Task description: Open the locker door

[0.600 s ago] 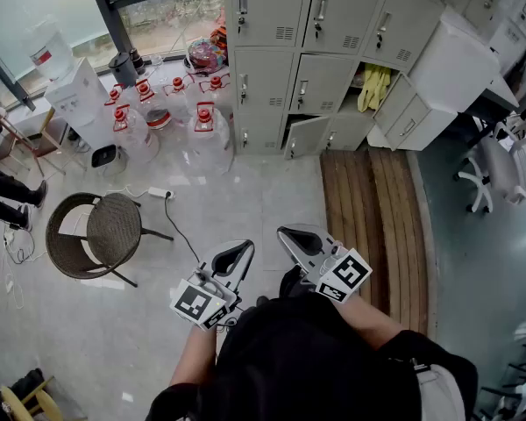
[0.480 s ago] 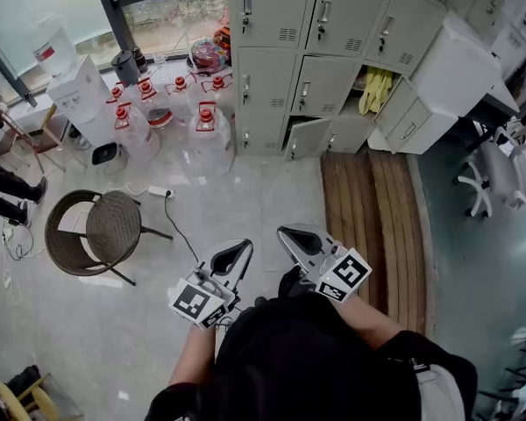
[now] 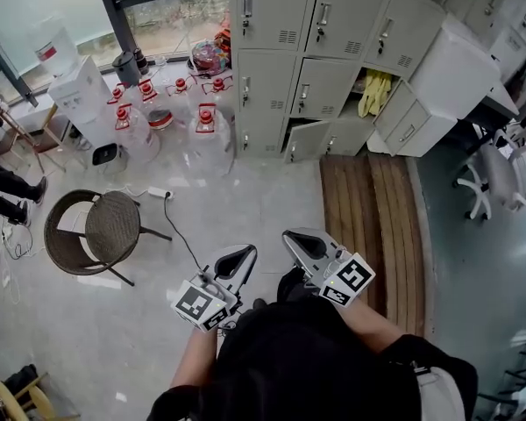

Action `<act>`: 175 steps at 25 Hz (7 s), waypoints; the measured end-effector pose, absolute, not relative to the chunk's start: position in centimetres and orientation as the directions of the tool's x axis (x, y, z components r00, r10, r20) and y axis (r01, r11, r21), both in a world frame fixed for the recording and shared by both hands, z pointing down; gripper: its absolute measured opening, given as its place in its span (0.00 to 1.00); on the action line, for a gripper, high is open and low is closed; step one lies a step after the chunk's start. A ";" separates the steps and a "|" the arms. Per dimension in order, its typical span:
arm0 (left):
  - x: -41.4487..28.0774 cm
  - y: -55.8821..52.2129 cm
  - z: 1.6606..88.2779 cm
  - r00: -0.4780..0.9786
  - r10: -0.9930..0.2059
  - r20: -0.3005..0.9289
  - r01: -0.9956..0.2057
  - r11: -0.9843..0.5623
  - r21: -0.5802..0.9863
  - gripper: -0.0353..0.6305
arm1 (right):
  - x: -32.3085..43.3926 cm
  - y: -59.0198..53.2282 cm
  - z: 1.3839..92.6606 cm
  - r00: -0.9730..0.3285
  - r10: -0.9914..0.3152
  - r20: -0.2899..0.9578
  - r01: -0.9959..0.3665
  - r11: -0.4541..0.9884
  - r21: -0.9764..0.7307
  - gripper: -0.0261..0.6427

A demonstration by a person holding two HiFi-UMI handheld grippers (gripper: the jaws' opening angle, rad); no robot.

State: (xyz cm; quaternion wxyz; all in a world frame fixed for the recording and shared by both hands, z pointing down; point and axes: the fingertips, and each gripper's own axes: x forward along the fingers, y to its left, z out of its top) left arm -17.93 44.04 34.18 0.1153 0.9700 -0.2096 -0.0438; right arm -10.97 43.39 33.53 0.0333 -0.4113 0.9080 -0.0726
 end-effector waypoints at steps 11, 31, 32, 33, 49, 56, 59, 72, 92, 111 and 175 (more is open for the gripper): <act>-16.4 44.4 35.5 0.913 -0.407 -0.003 -0.391 -0.879 0.273 0.07 | -8.1 43.5 34.3 -0.627 -0.779 0.001 -0.762 0.613 -0.210 0.06; -6.3 31.5 36.0 0.902 -0.423 0.090 -0.432 -0.866 0.254 0.07 | 1.5 29.2 35.5 -0.670 -0.741 -0.042 -0.705 0.653 -0.276 0.06; -5.9 30.7 35.7 0.897 -0.432 0.091 -0.440 -0.862 0.252 0.07 | 1.8 28.2 35.4 -0.680 -0.732 -0.042 -0.697 0.662 -0.276 0.06; -5.5 29.9 35.5 0.892 -0.442 0.092 -0.451 -0.857 0.251 0.07 | 2.2 27.3 35.3 -0.690 -0.722 -0.040 -0.687 0.672 -0.278 0.06; -3.0 21.2 35.3 0.806 -0.579 0.126 -0.589 -0.762 0.268 0.07 | 4.1 17.9 36.0 -0.798 -0.599 -0.062 -0.551 0.767 -0.329 0.06; -5.5 16.5 36.1 0.819 -0.565 0.103 -0.567 -0.767 0.300 0.07 | 2.7 14.0 37.5 -0.767 -0.642 -0.021 -0.599 0.727 -0.336 0.06; -7.4 14.0 36.8 0.834 -0.544 0.089 -0.543 -0.781 0.310 0.07 | 1.6 11.7 38.5 -0.730 -0.684 0.008 -0.644 0.683 -0.345 0.06; -16.5 1.5 38.2 0.903 -0.430 0.027 -0.410 -0.839 0.357 0.07 | -9.1 1.5 37.4 -0.648 -0.757 0.085 -0.745 0.605 -0.282 0.06; -14.5 -10.1 44.4 0.946 -0.301 0.119 -0.323 -0.848 0.420 0.07 | -7.6 -11.2 44.9 -0.547 -0.824 0.148 -0.802 0.466 -0.373 0.06; -12.8 -23.9 44.5 0.871 -0.455 0.184 -0.490 -0.791 0.366 0.07 | -3.0 -25.4 46.9 -0.607 -0.789 0.095 -0.759 0.540 -0.363 0.06; -17.0 -31.1 57.0 0.942 -0.248 0.227 -0.331 -0.803 0.495 0.07 | 0.5 -40.8 67.8 -0.256 -0.862 0.438 -0.967 0.231 -0.109 0.20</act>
